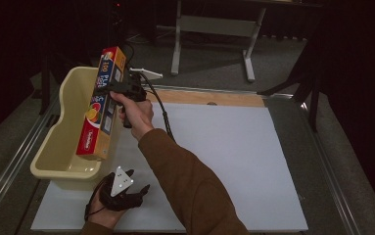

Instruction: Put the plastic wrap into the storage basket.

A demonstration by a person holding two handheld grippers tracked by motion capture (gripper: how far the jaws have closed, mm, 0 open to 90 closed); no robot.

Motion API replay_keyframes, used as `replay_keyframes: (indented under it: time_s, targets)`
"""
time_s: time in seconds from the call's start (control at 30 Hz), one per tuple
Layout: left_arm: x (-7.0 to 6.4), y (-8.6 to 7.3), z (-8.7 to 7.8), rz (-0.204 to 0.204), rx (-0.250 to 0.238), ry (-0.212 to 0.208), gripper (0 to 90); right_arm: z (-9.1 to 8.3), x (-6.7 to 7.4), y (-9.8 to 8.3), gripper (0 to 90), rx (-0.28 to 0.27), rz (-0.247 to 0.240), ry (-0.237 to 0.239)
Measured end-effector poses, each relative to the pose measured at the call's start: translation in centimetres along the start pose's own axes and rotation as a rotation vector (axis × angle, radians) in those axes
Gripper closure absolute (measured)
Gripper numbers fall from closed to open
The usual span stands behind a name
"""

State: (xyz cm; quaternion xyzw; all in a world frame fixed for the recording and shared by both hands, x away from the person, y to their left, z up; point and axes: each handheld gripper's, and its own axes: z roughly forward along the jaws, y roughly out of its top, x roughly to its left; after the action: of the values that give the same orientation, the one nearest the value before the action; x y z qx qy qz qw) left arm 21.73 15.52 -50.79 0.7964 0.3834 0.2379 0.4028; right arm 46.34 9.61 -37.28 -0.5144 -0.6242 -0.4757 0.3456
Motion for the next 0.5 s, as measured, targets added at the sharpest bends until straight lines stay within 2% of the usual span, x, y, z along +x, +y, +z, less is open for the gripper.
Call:
replay_keyframes:
  time_s: [0.2, 0.33, 0.5]
  targets:
    - [0.2, 0.0, -0.1, -0.003, 0.001, 0.001, 27.3, 1.5, -1.1, -0.3, 39.5, 0.010, 0.028, -0.008]
    - [0.2, 0.0, -0.1, -0.006, -0.004, 0.002, 27.3, 2.3, -1.4, -0.6, 39.4, 0.033, 0.025, -0.017]
    - [0.2, 0.0, -0.2, -0.004, -0.005, 0.001, 27.2, 2.8, -1.2, -1.2, 39.3, 0.007, 0.024, -0.031]
